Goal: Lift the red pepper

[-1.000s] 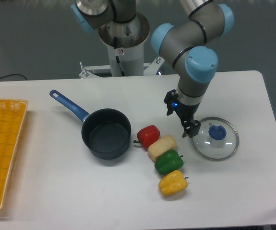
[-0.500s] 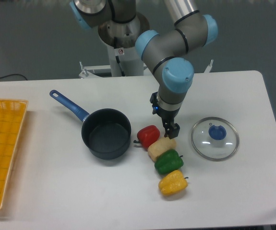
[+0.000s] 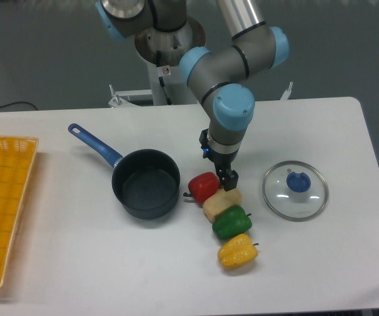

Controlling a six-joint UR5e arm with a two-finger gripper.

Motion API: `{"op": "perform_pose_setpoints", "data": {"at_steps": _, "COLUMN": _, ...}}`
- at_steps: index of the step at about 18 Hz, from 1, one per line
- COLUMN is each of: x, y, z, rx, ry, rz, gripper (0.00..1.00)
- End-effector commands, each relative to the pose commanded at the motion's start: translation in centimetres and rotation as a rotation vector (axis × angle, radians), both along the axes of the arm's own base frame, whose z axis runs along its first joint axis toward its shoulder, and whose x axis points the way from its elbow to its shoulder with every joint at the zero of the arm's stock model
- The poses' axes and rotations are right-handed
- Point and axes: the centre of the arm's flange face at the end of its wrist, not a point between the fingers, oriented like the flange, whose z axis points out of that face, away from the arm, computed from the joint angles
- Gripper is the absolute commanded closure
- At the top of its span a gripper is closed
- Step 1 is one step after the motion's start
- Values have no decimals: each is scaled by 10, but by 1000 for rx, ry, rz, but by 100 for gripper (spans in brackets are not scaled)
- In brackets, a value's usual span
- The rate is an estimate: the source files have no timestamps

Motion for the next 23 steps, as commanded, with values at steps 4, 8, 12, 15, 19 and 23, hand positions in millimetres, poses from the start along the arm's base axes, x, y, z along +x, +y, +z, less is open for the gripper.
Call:
{"op": "perform_pose_setpoints", "data": {"at_steps": 4, "x": 2, "y": 7, "z": -3, "rx": 6, "ry": 8, "rz": 2, "gripper": 0}}
{"op": "perform_pose_setpoints", "data": {"at_steps": 8, "x": -2, "y": 10, "z": -10, "rx": 8, "ry": 13, "rz": 2, "gripper": 0}}
{"op": "perform_pose_setpoints", "data": {"at_steps": 12, "x": -1, "y": 13, "z": -12, "rx": 8, "ry": 16, "rz": -2, "gripper": 0}}
{"op": "perform_pose_setpoints", "data": {"at_steps": 15, "x": 4, "y": 21, "z": -20, "rx": 2, "ry": 14, "rz": 7, "gripper": 0}}
{"op": "perform_pose_setpoints", "data": {"at_steps": 19, "x": 7, "y": 23, "z": -26, "rx": -19, "ry": 30, "rz": -3, "gripper": 0}}
{"op": "perform_pose_setpoints", "data": {"at_steps": 23, "x": 7, "y": 23, "z": -29, "rx": -23, "ry": 27, "rz": -6, "gripper": 1}}
